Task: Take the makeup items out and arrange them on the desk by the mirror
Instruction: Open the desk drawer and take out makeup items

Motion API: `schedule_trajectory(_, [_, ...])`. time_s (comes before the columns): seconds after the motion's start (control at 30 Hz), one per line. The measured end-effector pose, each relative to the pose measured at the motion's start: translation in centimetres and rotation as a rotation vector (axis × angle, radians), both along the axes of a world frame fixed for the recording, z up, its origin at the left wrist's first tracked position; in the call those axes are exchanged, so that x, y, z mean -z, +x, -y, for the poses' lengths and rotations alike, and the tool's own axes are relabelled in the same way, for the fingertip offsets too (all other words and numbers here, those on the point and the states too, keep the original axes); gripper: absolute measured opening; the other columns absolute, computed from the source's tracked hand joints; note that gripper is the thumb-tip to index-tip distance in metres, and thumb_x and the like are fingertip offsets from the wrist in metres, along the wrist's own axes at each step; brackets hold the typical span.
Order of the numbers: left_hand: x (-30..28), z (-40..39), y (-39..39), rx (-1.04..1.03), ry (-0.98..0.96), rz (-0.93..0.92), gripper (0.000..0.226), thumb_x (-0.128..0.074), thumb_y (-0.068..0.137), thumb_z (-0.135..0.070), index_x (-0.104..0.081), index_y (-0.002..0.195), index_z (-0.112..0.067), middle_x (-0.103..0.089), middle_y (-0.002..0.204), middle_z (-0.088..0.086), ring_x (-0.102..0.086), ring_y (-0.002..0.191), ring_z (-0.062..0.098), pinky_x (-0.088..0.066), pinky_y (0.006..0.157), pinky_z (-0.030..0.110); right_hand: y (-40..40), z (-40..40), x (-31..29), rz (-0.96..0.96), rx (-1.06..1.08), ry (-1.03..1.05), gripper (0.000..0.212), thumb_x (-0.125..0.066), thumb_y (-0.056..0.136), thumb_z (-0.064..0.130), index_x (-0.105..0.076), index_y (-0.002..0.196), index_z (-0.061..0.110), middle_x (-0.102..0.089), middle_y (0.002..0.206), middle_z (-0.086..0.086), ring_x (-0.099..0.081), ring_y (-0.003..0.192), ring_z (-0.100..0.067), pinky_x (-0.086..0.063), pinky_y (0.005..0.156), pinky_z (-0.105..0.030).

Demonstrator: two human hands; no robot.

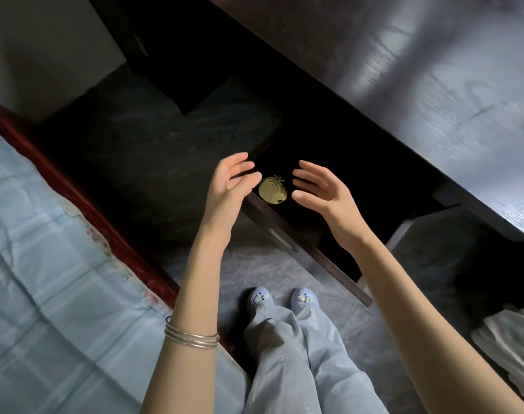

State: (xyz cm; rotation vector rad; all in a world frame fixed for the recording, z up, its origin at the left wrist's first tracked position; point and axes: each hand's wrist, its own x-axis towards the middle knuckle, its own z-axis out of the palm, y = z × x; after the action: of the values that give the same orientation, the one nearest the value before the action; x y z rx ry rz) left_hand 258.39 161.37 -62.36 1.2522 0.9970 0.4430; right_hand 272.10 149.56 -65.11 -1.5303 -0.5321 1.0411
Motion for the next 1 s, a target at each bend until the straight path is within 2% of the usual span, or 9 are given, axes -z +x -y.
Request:
schedule_trajectory(0.13, [0.5,-0.5,0.6,0.0,0.003,-0.013,0.04,-0.06,0.088,-0.015,-0.051,0.127,-0.021,-0.059,0.121,-0.006,-0.059,0.106,0.0,-0.047,0.099,0.031,0.7,-2.2,3.1,0.038,-0.027,-0.07,0.065,-0.073,0.075,0.002,-0.045,0.134,0.012,-0.053,0.131,-0.005,-0.053,0.119,-0.011,-0.044,0.1,-0.018])
schedule_trajectory(0.23, [0.8,-0.9,0.8,0.004,0.0,-0.012,0.04,-0.059,0.089,-0.015,-0.051,0.127,-0.021,-0.059,0.122,-0.006,-0.059,0.104,-0.002,-0.048,0.097,0.027,1.0,-3.7,6.3,0.101,-0.055,-0.139,0.069,-0.074,0.073,-0.001,-0.044,0.134,0.009,-0.049,0.135,-0.004,-0.046,0.121,-0.007,-0.037,0.092,-0.002])
schedule_trajectory(0.3, [1.1,-1.1,0.9,0.01,-0.006,-0.015,0.04,-0.059,0.089,-0.015,-0.051,0.127,-0.02,-0.059,0.122,-0.005,-0.059,0.102,-0.004,-0.048,0.095,0.025,1.1,-4.6,8.3,0.169,-0.081,-0.19,0.071,-0.076,0.071,0.0,-0.045,0.134,0.009,-0.048,0.137,-0.004,-0.044,0.121,-0.007,-0.034,0.09,0.001])
schedule_trajectory(0.53, [1.9,-1.1,0.7,-0.004,-0.031,-0.001,0.04,-0.06,0.088,-0.012,-0.051,0.127,-0.019,-0.059,0.122,-0.004,-0.059,0.101,-0.006,-0.048,0.084,0.013,0.7,-6.2,12.3,0.466,-0.179,-0.24,0.07,-0.08,0.071,0.012,-0.047,0.133,0.009,-0.044,0.14,-0.01,-0.041,0.129,-0.019,-0.027,0.1,-0.015])
schedule_trajectory(0.77, [2.3,-0.5,0.7,-0.019,-0.039,0.014,0.04,-0.059,0.088,-0.011,-0.052,0.127,-0.016,-0.06,0.121,-0.002,-0.058,0.105,0.0,-0.046,0.079,0.008,1.0,-6.2,13.8,0.601,-0.108,-0.293,0.075,-0.084,0.066,0.015,-0.048,0.132,0.004,-0.047,0.136,-0.014,-0.046,0.125,-0.026,-0.029,0.097,-0.015])
schedule_trajectory(1.0, [1.8,0.1,0.5,0.017,-0.032,0.009,0.039,-0.059,0.089,-0.014,-0.052,0.127,-0.019,-0.059,0.121,-0.006,-0.058,0.1,-0.009,-0.046,0.078,0.006,1.1,-4.6,13.4,0.758,-0.156,-0.368,0.08,-0.081,0.068,0.024,-0.044,0.137,0.007,-0.041,0.141,-0.013,-0.039,0.13,-0.028,-0.022,0.1,-0.017])
